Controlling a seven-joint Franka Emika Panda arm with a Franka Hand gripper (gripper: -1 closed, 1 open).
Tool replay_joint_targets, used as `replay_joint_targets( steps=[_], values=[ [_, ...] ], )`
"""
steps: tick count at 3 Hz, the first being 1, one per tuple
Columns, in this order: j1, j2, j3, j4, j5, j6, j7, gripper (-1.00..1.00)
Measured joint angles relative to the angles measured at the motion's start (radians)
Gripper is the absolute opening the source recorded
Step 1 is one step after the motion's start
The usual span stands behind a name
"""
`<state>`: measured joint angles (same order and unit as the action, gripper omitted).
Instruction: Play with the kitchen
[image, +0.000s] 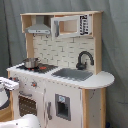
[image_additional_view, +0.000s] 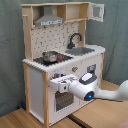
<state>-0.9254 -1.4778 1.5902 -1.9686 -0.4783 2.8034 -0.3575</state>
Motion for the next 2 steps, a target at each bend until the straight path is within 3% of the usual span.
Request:
replay_joint_targets(
  steps=[1, 2],
  values=[
    [0.066, 0.022, -0.019, -0.012, 0.0, -0.02, 0.068, 1.0],
    [0.136, 0.029, -0.02, -0.045, 0.0, -0.085, 0.065, 1.0]
  ],
)
